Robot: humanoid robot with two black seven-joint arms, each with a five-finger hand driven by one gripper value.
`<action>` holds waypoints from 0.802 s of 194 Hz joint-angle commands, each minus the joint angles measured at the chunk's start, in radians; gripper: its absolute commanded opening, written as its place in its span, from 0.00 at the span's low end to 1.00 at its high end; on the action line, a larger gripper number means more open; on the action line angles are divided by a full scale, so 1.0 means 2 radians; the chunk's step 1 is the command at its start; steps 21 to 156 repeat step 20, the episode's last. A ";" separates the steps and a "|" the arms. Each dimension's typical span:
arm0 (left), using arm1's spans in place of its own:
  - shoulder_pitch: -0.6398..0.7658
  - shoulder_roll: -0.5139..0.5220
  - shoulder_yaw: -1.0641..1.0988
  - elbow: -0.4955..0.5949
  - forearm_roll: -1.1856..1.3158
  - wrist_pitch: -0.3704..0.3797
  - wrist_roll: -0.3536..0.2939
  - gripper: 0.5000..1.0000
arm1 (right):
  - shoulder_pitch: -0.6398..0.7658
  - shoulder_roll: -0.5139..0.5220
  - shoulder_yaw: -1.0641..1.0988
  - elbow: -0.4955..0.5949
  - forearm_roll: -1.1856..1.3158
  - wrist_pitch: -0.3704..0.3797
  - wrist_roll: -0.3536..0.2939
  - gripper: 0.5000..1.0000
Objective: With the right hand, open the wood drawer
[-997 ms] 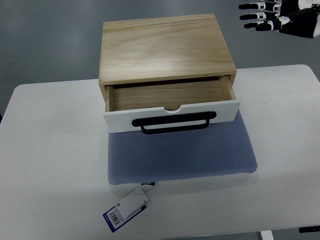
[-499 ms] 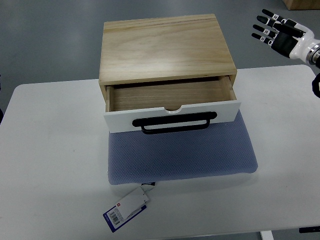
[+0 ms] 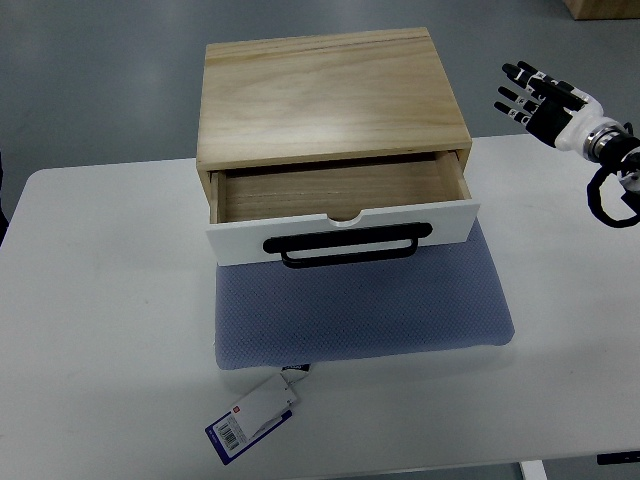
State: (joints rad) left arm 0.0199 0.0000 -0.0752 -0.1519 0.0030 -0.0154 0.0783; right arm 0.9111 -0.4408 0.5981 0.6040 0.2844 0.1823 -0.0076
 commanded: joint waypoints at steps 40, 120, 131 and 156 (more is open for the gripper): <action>0.000 0.000 0.000 0.000 0.000 0.000 0.000 1.00 | -0.011 0.003 -0.005 0.001 0.000 0.002 0.000 0.88; 0.000 0.000 0.000 0.000 0.000 0.000 0.000 1.00 | -0.011 0.003 -0.005 0.001 0.000 0.002 0.000 0.88; 0.000 0.000 0.000 0.000 0.000 0.000 0.000 1.00 | -0.011 0.003 -0.005 0.001 0.000 0.002 0.000 0.88; 0.000 0.000 0.000 0.000 0.000 0.000 0.000 1.00 | -0.011 0.003 -0.005 0.001 0.000 0.002 0.000 0.88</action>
